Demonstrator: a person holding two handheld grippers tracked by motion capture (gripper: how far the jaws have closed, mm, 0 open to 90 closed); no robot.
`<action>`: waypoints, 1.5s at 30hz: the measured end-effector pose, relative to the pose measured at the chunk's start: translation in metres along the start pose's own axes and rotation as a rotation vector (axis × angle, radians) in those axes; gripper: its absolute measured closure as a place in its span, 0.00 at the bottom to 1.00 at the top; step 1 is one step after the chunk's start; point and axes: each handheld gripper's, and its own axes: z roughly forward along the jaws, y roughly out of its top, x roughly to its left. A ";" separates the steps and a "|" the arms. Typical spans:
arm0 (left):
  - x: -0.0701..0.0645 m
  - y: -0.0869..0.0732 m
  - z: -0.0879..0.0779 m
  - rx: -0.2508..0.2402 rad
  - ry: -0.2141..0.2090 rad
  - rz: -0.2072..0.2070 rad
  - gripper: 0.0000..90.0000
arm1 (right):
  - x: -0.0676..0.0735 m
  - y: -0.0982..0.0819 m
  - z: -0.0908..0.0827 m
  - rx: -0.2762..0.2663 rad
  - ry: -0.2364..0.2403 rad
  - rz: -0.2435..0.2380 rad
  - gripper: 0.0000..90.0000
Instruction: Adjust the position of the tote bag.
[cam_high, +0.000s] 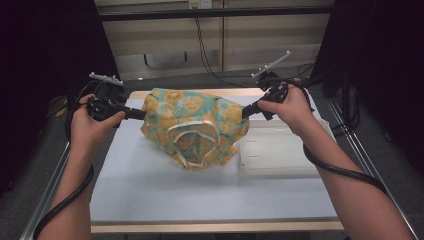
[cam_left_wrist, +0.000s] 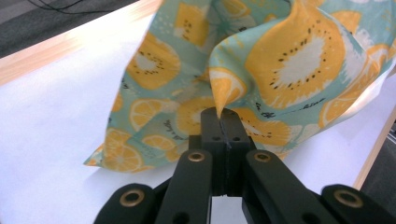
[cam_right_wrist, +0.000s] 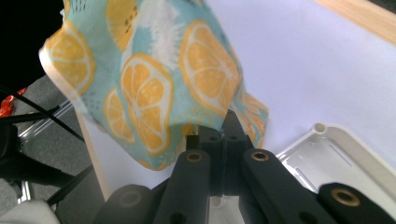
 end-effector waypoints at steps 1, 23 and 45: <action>0.001 0.003 -0.001 0.008 0.009 -0.007 1.00 | -0.001 0.001 -0.001 -0.008 -0.005 0.004 1.00; -0.001 0.002 0.012 0.019 -0.035 0.010 0.70 | -0.020 -0.012 0.007 0.031 0.002 0.054 1.00; -0.011 0.044 0.003 -0.028 -0.020 -0.003 1.00 | -0.017 -0.006 0.015 0.030 0.013 0.044 1.00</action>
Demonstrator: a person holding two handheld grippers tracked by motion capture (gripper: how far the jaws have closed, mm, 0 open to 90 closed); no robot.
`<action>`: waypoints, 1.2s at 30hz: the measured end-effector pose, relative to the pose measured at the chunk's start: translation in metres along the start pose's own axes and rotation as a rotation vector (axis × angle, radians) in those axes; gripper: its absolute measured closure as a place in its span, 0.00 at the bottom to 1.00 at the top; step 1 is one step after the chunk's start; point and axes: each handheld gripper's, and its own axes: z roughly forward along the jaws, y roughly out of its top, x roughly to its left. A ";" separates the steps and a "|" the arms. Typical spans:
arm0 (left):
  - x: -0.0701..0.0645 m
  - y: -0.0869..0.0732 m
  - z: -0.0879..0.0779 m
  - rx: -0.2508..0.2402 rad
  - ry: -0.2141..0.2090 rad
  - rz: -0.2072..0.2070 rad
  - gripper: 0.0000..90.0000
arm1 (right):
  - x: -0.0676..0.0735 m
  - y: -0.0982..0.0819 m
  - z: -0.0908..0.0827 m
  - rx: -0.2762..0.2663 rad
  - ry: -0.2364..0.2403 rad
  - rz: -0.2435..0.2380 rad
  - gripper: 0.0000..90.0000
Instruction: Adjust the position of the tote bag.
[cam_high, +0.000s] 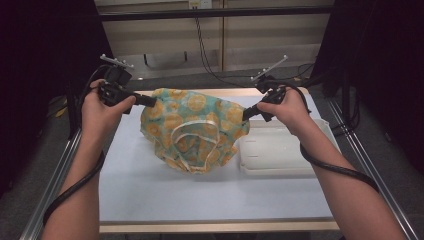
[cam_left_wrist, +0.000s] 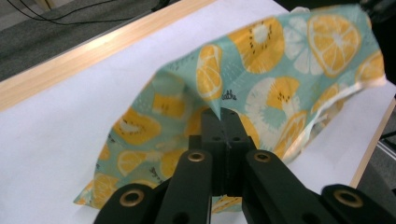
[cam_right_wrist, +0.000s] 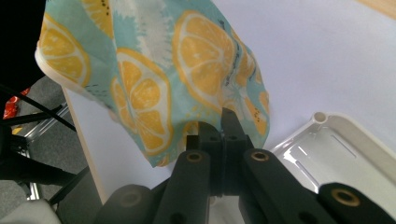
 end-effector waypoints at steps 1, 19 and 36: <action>0.001 0.004 -0.002 -0.006 0.006 -0.003 1.00 | 0.000 0.001 -0.001 -0.007 -0.007 -0.002 1.00; 0.049 0.033 0.046 0.098 0.027 -0.136 1.00 | -0.011 0.008 0.018 0.001 0.008 -0.009 1.00; 0.053 0.004 0.069 0.132 -0.036 -0.204 1.00 | -0.019 -0.007 0.042 0.055 0.027 0.019 1.00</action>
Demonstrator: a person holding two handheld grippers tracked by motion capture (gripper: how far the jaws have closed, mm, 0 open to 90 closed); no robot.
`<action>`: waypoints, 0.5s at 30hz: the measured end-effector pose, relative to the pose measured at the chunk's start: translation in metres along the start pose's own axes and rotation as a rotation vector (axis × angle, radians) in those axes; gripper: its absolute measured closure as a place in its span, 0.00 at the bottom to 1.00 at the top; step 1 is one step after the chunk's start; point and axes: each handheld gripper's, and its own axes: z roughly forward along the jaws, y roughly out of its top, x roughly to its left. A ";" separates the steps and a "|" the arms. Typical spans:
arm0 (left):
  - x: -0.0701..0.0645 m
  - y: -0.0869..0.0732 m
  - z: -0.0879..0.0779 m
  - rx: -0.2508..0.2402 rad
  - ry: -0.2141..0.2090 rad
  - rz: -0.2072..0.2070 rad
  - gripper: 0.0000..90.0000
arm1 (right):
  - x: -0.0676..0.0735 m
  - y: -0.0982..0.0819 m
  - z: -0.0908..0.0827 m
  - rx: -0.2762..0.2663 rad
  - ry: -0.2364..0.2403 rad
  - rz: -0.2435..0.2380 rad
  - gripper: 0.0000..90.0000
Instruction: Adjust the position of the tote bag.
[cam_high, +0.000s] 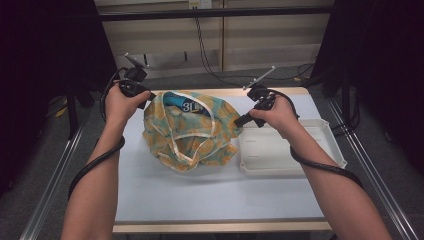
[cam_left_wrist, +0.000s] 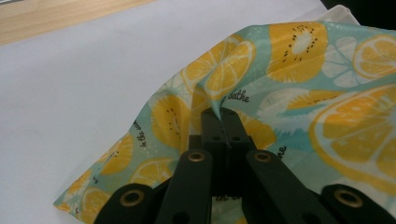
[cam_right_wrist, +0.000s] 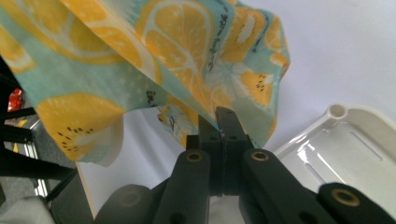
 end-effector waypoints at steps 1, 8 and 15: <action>0.001 -0.001 -0.001 0.004 -0.002 0.013 1.00 | 0.001 0.000 0.002 0.009 0.002 -0.002 1.00; -0.001 -0.007 -0.012 0.003 0.001 0.008 1.00 | 0.010 -0.001 -0.008 0.027 -0.055 -0.062 0.76; -0.006 -0.009 -0.019 0.006 0.038 0.021 1.00 | 0.025 0.004 -0.026 0.019 -0.092 -0.099 0.47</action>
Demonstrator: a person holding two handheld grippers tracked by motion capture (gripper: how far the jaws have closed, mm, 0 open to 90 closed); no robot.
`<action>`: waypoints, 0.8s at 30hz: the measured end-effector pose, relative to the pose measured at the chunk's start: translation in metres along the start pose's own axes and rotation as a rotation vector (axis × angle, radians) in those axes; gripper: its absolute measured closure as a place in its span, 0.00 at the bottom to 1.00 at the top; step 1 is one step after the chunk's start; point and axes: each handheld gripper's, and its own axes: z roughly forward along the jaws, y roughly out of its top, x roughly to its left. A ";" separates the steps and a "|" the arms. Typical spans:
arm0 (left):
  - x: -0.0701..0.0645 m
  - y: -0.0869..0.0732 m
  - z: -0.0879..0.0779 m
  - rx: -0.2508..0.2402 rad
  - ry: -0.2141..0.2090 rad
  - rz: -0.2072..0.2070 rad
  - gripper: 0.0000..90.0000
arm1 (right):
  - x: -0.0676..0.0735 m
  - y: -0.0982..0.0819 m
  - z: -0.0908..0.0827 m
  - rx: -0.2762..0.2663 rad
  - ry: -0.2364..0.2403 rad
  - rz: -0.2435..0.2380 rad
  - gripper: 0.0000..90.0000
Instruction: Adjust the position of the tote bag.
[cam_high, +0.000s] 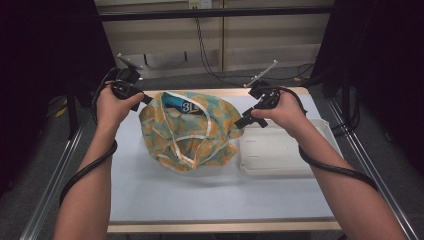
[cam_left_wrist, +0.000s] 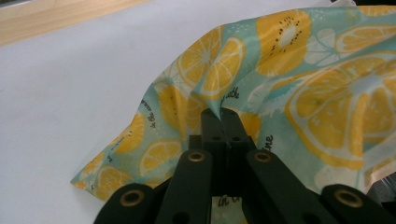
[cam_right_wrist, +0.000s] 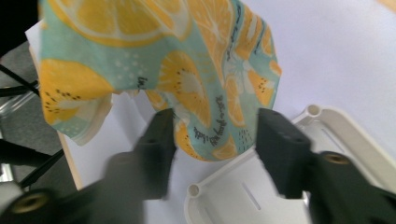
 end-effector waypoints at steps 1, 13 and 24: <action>0.000 -0.001 -0.001 0.009 0.000 0.002 1.00 | 0.003 0.002 -0.004 0.001 -0.010 -0.016 0.44; -0.003 -0.001 -0.004 0.019 0.014 0.001 1.00 | 0.022 0.026 -0.019 -0.039 -0.033 -0.057 0.36; 0.002 0.001 -0.001 0.034 0.011 0.017 1.00 | 0.024 0.042 -0.014 -0.045 0.006 -0.054 1.00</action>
